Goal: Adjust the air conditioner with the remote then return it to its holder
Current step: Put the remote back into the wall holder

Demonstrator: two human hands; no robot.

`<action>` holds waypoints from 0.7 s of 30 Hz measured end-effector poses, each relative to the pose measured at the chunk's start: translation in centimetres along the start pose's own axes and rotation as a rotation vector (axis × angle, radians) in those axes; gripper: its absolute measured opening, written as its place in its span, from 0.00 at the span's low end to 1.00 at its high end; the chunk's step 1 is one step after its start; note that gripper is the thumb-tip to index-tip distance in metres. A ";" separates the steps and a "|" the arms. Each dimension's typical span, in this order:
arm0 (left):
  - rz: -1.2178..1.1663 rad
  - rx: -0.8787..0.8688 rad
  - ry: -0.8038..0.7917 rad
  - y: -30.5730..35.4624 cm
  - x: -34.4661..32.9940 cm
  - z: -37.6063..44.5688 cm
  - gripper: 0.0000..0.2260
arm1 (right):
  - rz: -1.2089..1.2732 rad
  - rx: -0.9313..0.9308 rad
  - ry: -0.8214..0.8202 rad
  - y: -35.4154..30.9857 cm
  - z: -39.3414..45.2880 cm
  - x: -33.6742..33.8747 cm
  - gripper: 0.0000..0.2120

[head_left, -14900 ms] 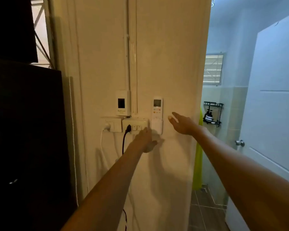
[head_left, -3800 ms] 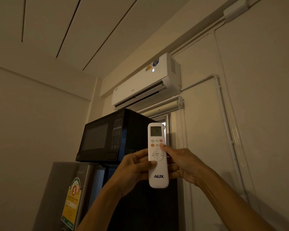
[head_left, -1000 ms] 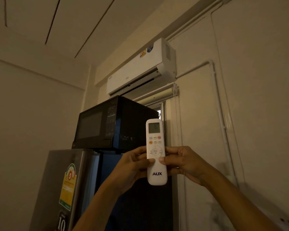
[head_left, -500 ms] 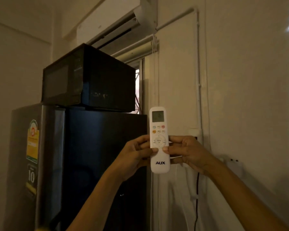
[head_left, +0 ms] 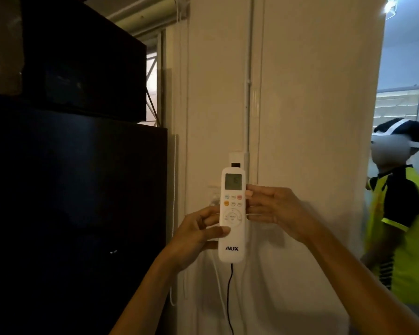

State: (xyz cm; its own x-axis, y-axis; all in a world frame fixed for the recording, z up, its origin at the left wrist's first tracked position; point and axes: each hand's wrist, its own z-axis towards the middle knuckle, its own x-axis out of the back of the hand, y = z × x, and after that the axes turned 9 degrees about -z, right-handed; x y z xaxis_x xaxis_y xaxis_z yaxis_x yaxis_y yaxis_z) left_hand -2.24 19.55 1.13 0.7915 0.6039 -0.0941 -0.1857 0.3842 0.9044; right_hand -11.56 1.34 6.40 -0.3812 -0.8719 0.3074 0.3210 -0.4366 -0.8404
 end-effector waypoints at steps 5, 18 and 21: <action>-0.007 0.081 -0.104 -3.7 -0.4 3.2 0.19 | -0.006 -0.025 0.076 1.5 2.3 2.8 0.15; -0.128 0.083 -0.282 -10.8 -1.8 14.6 0.20 | -0.132 -0.027 0.205 6.8 8.0 8.7 0.11; -0.159 0.094 -0.319 -12.2 -2.3 16.3 0.20 | -0.127 -0.050 0.225 8.1 8.7 9.9 0.11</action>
State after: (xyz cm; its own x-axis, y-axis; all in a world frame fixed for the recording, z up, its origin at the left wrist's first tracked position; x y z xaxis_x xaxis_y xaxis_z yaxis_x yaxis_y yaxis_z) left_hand 7.69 2.05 -2.85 0.9506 0.2882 -0.1153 -0.0032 0.3807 0.9247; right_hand -5.16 -12.76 6.52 -0.6009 -0.7371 0.3093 0.2171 -0.5229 -0.8243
